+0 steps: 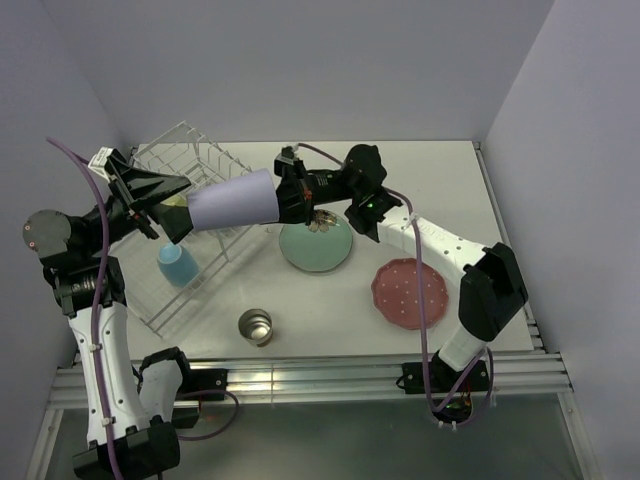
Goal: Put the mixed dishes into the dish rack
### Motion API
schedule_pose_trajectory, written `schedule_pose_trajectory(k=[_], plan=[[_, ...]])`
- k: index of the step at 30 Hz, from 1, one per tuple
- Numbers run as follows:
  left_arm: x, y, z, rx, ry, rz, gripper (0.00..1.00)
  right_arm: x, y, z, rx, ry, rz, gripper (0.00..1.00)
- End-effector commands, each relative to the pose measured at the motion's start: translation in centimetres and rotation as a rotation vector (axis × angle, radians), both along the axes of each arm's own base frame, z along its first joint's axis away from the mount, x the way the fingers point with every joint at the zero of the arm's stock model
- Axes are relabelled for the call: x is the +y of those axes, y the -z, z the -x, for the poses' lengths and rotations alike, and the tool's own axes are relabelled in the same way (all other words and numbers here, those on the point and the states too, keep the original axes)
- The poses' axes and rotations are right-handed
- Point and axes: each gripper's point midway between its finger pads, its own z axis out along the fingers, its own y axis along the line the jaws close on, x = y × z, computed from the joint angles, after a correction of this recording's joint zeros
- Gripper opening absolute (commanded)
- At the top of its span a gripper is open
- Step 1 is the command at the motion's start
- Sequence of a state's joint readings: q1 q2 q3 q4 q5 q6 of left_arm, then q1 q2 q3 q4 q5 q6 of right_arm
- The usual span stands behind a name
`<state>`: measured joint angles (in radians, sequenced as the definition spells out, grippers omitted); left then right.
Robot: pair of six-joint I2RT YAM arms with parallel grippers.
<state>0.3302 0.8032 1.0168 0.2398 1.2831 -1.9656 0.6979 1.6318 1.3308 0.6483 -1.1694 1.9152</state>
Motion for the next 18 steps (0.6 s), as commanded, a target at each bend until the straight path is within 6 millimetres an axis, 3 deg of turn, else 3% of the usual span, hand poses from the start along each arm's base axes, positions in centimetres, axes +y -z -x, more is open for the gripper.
schedule_pose_trajectory(k=[1,18], plan=[[-0.5,-1.7,1.3,-0.038,0.028,0.002,0.99,0.5,-1.1,-0.2,-0.031,-0.005,-0.029,0.00],[-0.6,-0.7,1.1,-0.043,0.017,-0.071,0.94,2.2,-1.4,-1.6,-0.014,0.028,0.029,0.00]])
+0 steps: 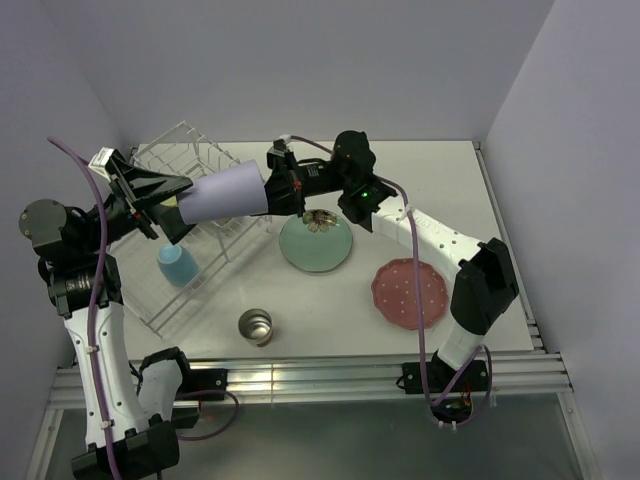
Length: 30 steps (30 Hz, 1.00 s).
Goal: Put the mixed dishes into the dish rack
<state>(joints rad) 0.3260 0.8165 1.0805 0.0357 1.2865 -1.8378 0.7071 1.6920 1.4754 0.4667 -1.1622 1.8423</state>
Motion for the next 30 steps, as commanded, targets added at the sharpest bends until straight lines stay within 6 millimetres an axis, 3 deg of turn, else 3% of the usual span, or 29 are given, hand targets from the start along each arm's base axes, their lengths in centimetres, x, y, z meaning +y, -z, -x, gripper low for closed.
schedule_pose_trajectory(k=[1,3,4,6,9,10,11,12,14,15,16,17,19,24,25,27,28,30], plan=[[-0.6,-1.1,1.4,-0.084,0.027,-0.047,0.90,0.7,-0.7,-0.4,-0.019,0.022,-0.012,0.00],[-0.6,-0.9,1.3,-0.078,0.028,-0.049,0.82,0.7,-0.7,-0.4,-0.018,0.023,-0.014,0.00],[-0.6,-0.8,1.3,-0.082,0.027,-0.052,0.69,0.9,-0.6,-0.4,-0.017,0.026,-0.009,0.00],[-0.6,-0.7,1.3,-0.086,0.030,-0.054,0.54,0.9,-0.5,-0.5,-0.018,0.028,-0.004,0.00],[-0.5,-0.5,1.2,-0.084,0.034,-0.048,0.18,1.0,-0.4,-0.5,-0.018,0.026,-0.007,0.00],[-0.5,-0.5,1.1,-0.089,0.035,-0.049,0.00,1.0,-0.6,-0.5,-0.025,0.028,-0.015,0.00],[-0.4,-0.5,1.0,-0.090,0.032,-0.049,0.00,0.9,-0.6,-0.5,-0.030,0.027,-0.016,0.03],[-0.4,-0.6,0.9,-0.097,0.028,-0.049,0.00,0.9,-0.5,-0.5,-0.031,0.027,-0.014,0.22],[-0.3,-1.1,0.7,-0.123,0.027,-0.051,0.00,0.5,-0.2,-0.5,-0.046,0.039,-0.008,0.41],[-0.2,-1.3,0.4,-0.132,0.013,-0.048,0.00,0.4,0.2,-0.8,-0.048,0.053,0.002,0.73],[-0.2,-1.8,0.3,-0.154,0.006,-0.047,0.00,-0.2,1.0,-1.6,-0.052,0.085,0.029,0.93],[0.0,-2.1,-0.2,-0.160,-0.007,-0.041,0.00,-0.9,1.2,-1.6,-0.056,0.110,0.042,1.00],[0.4,-3.0,-1.0,-0.155,-0.033,0.004,0.00,-2.1,2.6,-2.6,-0.077,0.170,0.095,1.00],[2.6,-5.2,-2.5,-0.250,-0.148,0.051,0.00,-7.7,5.1,-5.4,-0.158,0.373,0.264,1.00],[3.9,-5.8,-3.4,-0.269,-0.207,0.030,0.00,-9.0,6.3,-5.3,-0.185,0.406,0.337,1.00],[5.8,-5.6,-5.0,-0.216,-0.283,0.015,0.00,-10.7,6.7,-5.9,-0.228,0.455,0.399,1.00],[7.2,-5.3,-6.3,-0.219,-0.329,-0.018,0.00,-11.5,7.9,-5.6,-0.248,0.459,0.463,1.00],[10.7,-5.9,-7.4,-0.201,-0.464,-0.044,0.00,-12.5,8.1,-5.3,-0.282,0.475,0.506,1.00]])
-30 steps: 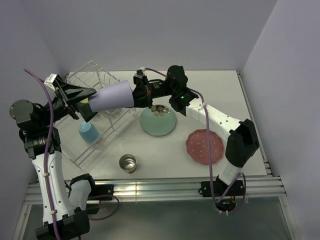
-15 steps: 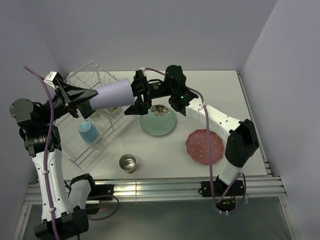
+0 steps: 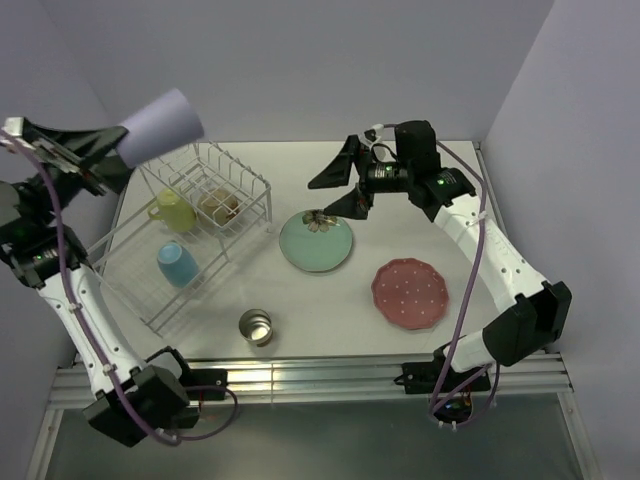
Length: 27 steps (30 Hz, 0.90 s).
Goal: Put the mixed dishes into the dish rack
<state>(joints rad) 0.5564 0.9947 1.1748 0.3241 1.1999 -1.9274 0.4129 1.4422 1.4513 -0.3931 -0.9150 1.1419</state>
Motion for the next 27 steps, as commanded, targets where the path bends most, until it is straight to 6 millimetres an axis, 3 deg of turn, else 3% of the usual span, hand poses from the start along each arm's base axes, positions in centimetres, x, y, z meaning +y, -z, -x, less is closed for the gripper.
schedule_pose_trajectory(k=[1,3,4,9,10,11,12,13,14,16,19,23,27], plan=[[5.1,-2.0,-1.8,-0.057,-0.227,-0.067,0.00,-2.5,3.1,2.6,-0.057,-0.017,0.218,1.00],[9.2,-2.5,-2.3,-0.055,-0.376,-0.095,0.00,-3.2,3.5,2.9,-0.071,-0.003,0.251,1.00],[12.0,-1.9,-2.8,-0.020,-0.461,-0.117,0.00,-3.9,3.6,3.2,-0.080,0.002,0.263,1.00],[20.2,1.3,-3.8,0.167,-0.707,-0.226,0.00,-6.4,4.3,3.3,-0.106,0.043,0.336,1.00],[22.0,1.2,-4.2,0.162,-0.750,-0.383,0.00,-6.8,4.5,3.7,-0.113,0.040,0.358,1.00],[22.3,4.2,-3.7,0.338,-0.742,-0.336,0.00,-7.2,4.8,3.7,-0.111,0.045,0.374,1.00],[23.0,5.4,-3.5,0.405,-0.754,-0.379,0.00,-7.4,5.1,3.8,-0.113,0.047,0.391,1.00],[25.0,6.5,-3.3,0.463,-0.800,-0.490,0.00,-7.7,5.3,4.1,-0.121,0.041,0.401,1.00],[24.6,8.4,-2.4,0.571,-0.778,-0.483,0.00,-7.9,6.0,4.2,-0.110,0.038,0.411,1.00],[25.6,10.5,-1.3,0.676,-0.794,-0.614,0.00,-8.2,6.6,4.5,-0.110,0.031,0.418,1.00],[24.8,12.6,0.0,0.751,-0.791,-0.642,0.00,-8.7,8.3,4.8,-0.078,0.014,0.415,1.00],[22.3,15.6,-0.2,0.867,-0.738,-0.756,0.00,-9.1,9.5,4.7,-0.050,0.002,0.404,1.00],[21.5,18.2,-0.3,0.942,-0.713,-0.813,0.00,-9.4,9.8,4.4,-0.053,-0.004,0.411,1.00]])
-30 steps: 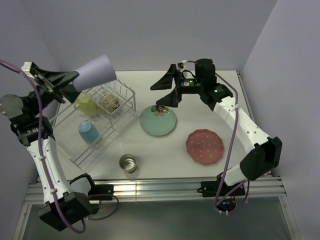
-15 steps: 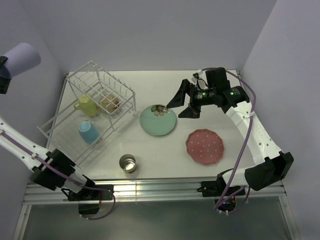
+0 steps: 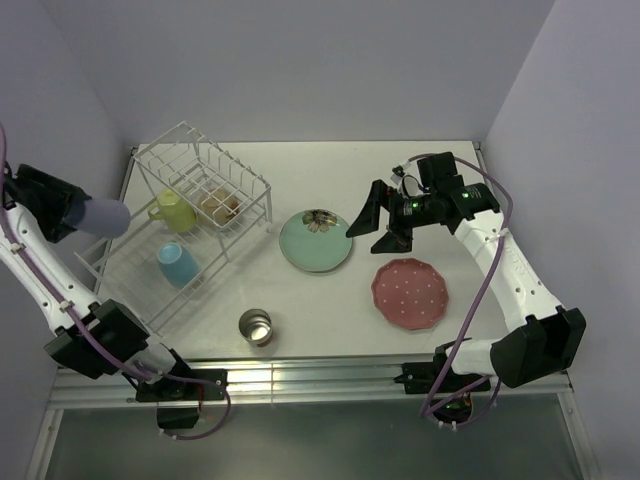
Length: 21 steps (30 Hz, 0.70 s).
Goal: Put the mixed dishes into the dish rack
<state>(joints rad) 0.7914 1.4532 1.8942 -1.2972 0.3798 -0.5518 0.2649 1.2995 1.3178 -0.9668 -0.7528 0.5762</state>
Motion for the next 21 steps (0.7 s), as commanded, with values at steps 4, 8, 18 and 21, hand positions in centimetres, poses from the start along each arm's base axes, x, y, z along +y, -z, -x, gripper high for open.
schedule_pose_trajectory(k=[4,8,18,21], plan=[[-0.7,4.5,1.3,0.211,-0.015,-0.090,0.00,-0.6,-0.1,0.2,-0.041,-0.044,0.006,1.00],[-0.4,6.1,0.7,0.226,-0.021,-0.121,0.00,-1.0,0.1,0.2,-0.046,-0.041,0.037,1.00],[-3.1,11.7,-2.5,0.274,0.035,-0.094,0.00,-0.6,0.7,0.6,-0.043,-0.084,0.070,1.00],[-3.0,12.5,-4.0,0.265,0.044,-0.105,0.00,-0.1,0.6,0.8,-0.057,-0.115,0.095,1.00]])
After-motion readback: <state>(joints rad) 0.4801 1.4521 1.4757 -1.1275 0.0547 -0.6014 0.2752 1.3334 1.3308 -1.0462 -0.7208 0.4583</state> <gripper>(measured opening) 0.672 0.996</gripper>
